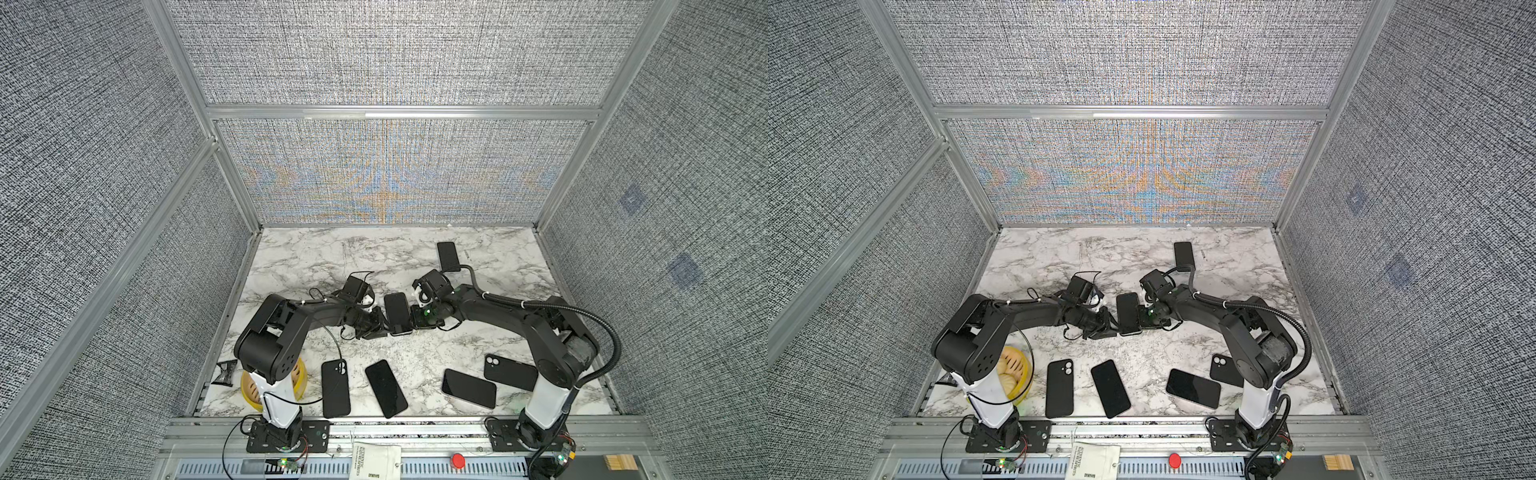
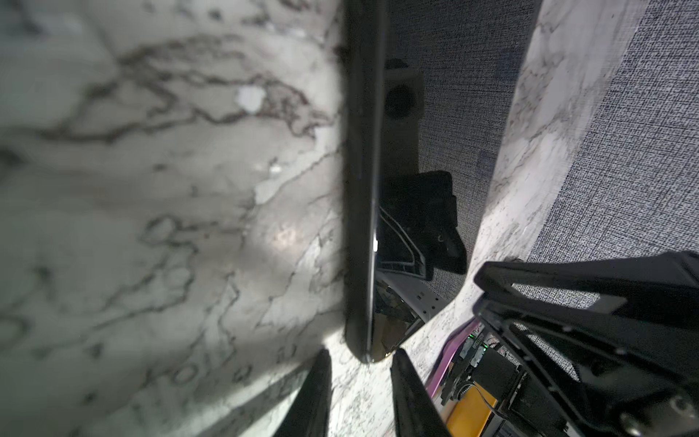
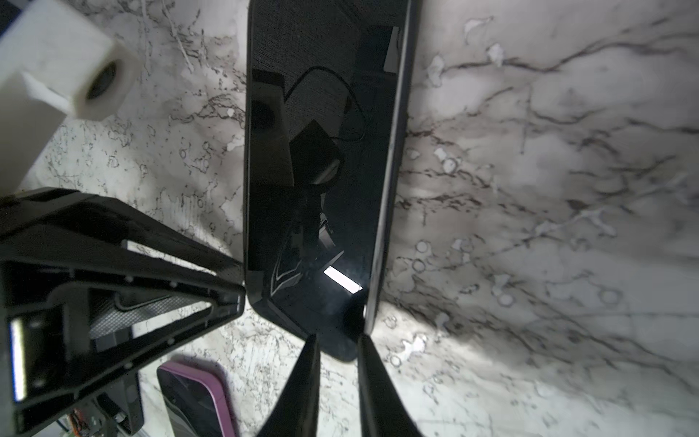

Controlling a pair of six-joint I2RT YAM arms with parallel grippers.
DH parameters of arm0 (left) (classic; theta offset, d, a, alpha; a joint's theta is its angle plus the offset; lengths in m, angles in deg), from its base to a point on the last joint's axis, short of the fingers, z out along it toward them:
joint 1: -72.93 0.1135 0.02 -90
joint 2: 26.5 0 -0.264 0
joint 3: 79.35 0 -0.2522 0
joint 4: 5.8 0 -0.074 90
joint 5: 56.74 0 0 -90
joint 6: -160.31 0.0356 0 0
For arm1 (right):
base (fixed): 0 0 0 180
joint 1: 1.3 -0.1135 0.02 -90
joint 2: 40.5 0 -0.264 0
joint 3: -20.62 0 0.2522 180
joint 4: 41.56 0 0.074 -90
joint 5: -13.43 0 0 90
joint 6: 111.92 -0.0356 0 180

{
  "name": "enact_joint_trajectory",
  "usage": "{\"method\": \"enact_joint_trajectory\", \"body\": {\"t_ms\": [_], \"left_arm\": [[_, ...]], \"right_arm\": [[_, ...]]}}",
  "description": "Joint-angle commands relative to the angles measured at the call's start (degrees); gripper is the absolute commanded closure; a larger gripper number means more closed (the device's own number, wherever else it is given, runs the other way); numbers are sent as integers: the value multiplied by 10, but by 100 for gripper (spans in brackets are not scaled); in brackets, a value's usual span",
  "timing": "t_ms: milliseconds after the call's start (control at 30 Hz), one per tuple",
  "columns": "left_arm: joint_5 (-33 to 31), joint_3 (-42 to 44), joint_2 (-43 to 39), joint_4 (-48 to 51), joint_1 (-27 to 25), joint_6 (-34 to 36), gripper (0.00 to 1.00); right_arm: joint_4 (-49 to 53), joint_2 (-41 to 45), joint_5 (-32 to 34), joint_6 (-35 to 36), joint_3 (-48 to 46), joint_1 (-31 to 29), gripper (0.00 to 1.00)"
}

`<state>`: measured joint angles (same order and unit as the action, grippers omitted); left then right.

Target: Put the phone into the phone case

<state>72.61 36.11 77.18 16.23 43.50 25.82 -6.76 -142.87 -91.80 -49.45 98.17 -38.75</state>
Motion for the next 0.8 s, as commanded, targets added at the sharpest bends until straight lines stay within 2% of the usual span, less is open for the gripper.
{"method": "enact_joint_trajectory", "body": {"t_ms": [0,767], "left_arm": [[-13,-5,4,21,1,20,69],[-9,-5,27,-2,1,14,84]], "right_arm": [[18,10,20,12,6,1,78],[8,-25,-2,12,7,1,79]]}}
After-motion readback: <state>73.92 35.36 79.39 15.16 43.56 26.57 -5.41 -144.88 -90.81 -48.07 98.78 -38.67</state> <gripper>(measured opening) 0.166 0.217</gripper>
